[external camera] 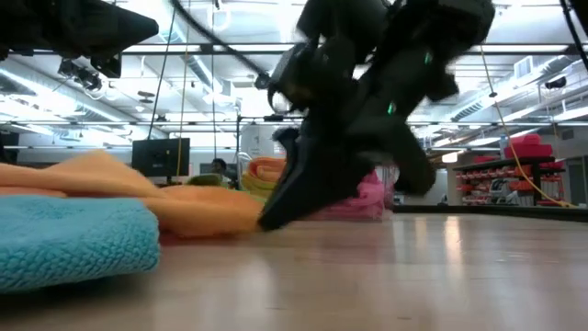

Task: Fold microfiber towels
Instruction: Fold the orange microfiber cloth

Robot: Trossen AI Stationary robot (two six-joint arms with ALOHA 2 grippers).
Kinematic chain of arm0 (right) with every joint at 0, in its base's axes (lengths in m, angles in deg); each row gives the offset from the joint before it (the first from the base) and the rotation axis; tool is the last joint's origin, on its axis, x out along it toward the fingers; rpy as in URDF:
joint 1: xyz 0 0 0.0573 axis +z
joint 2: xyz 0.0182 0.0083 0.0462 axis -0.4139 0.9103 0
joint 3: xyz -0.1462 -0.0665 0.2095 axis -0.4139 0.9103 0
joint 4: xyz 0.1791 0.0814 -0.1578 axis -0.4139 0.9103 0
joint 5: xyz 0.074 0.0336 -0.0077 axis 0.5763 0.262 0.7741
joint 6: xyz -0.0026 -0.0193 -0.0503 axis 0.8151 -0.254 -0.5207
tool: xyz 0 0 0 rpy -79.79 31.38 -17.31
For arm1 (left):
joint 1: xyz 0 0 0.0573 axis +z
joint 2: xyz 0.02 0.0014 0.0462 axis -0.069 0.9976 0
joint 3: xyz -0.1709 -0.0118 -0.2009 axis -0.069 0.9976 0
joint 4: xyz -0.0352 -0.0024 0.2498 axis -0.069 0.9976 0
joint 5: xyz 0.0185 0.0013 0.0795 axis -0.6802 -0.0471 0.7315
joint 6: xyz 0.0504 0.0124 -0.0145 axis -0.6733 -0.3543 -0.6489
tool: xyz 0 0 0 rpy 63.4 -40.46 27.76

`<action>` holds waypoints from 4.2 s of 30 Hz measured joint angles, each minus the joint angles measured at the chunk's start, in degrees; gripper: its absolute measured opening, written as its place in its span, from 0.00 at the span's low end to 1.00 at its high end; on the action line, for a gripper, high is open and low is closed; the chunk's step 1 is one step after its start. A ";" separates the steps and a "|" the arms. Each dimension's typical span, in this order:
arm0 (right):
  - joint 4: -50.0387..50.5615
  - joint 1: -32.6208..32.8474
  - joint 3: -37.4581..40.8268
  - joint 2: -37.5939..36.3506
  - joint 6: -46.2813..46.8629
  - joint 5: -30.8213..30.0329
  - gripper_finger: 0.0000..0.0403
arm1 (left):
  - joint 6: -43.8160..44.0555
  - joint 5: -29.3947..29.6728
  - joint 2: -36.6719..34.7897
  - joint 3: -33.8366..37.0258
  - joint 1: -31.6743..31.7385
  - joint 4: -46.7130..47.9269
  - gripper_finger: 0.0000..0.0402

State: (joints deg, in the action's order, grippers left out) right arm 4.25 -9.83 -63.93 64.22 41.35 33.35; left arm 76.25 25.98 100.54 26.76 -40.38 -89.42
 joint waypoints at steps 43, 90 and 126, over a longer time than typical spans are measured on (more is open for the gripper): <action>34.48 8.42 -0.14 -59.04 3.98 -25.83 0.02 | 4.48 0.04 0.00 -0.02 3.63 -0.46 0.06; 45.05 8.41 -0.12 -50.84 16.02 -21.72 0.03 | 6.33 -7.77 35.45 -24.04 12.52 4.31 0.13; 33.94 8.41 9.04 -50.89 17.87 -21.51 0.03 | 5.00 -12.63 46.60 -34.34 17.38 8.88 0.28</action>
State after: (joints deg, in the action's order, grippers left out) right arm 38.18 -1.42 -54.89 13.33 59.22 11.84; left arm 81.25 13.34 147.14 -7.58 -23.01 -80.54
